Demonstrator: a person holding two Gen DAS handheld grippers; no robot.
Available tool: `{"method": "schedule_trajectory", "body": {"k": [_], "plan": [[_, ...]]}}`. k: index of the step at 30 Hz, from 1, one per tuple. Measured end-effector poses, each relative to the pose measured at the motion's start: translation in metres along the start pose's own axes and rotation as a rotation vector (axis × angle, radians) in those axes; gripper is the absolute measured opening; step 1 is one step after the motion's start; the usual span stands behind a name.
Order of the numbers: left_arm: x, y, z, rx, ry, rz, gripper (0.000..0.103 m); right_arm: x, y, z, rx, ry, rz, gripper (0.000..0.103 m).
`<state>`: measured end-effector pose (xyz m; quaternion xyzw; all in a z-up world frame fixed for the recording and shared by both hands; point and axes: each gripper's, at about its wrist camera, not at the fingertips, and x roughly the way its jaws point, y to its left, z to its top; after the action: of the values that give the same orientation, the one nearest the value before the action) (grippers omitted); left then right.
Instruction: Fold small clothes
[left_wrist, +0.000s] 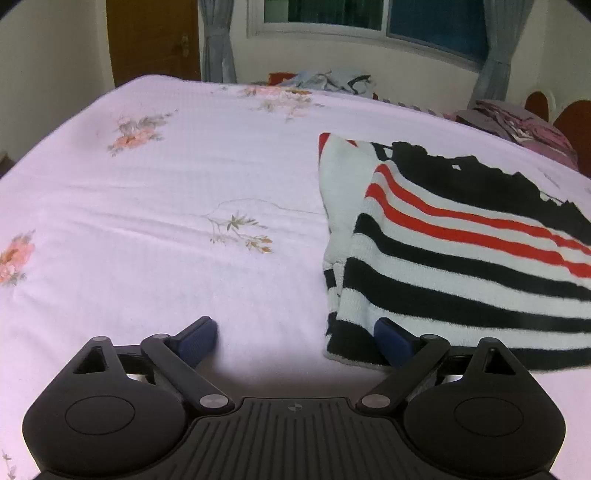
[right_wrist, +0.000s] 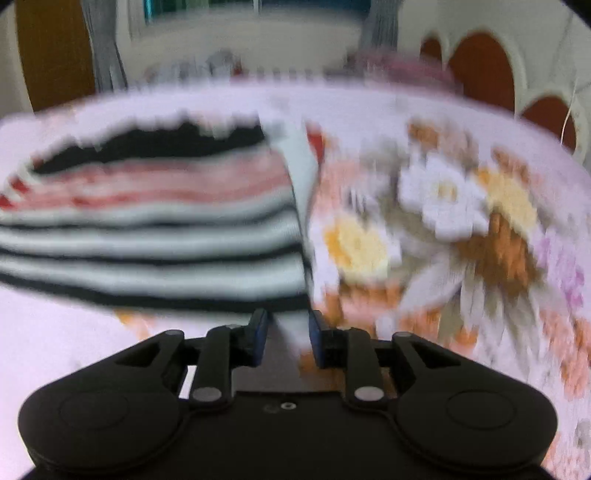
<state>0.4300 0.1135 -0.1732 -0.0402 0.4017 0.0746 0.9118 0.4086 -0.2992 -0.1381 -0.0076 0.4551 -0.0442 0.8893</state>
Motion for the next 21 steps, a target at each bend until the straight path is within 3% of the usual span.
{"method": "schedule_trajectory", "body": {"k": [5, 7, 9, 10, 12, 13, 16, 18, 19, 20, 21], "plan": [[-0.014, -0.004, -0.002, -0.03, -0.013, 0.021, 0.09, -0.023, -0.003, -0.003, 0.028, -0.08, 0.026, 0.023], [-0.027, -0.008, -0.005, -0.063, -0.028, -0.007, 0.081, -0.033, -0.001, -0.004, 0.029, -0.118, 0.054, 0.023], [-0.038, -0.013, -0.01, -0.096, -0.043, -0.056, 0.074, -0.042, 0.003, -0.002, 0.028, -0.142, 0.105, 0.011], [-0.041, -0.015, -0.013, -0.117, -0.045, -0.082, 0.071, -0.044, 0.006, 0.0, 0.024, -0.148, 0.118, 0.01], [-0.041, -0.016, -0.016, -0.188, -0.03, -0.131, 0.051, -0.049, 0.014, 0.004, 0.017, -0.167, 0.149, 0.01], [-0.04, -0.016, -0.018, -0.231, -0.014, -0.154, 0.049, -0.051, 0.017, 0.006, 0.017, -0.173, 0.163, 0.01], [-0.031, -0.014, -0.024, -0.332, 0.028, -0.193, 0.049, -0.05, 0.026, 0.015, 0.016, -0.179, 0.197, 0.01], [-0.026, -0.017, -0.026, -0.347, 0.03, -0.208, 0.051, -0.046, 0.032, 0.021, 0.016, -0.172, 0.216, 0.011], [-0.023, -0.02, -0.025, -0.347, 0.029, -0.225, 0.055, -0.045, 0.035, 0.022, 0.015, -0.171, 0.22, 0.012], [-0.021, -0.02, -0.024, -0.35, 0.02, -0.249, 0.069, -0.042, 0.038, 0.025, 0.011, -0.166, 0.225, 0.013], [-0.018, -0.021, -0.024, -0.358, 0.015, -0.268, 0.075, -0.039, 0.042, 0.028, 0.003, -0.16, 0.23, 0.013]]}}
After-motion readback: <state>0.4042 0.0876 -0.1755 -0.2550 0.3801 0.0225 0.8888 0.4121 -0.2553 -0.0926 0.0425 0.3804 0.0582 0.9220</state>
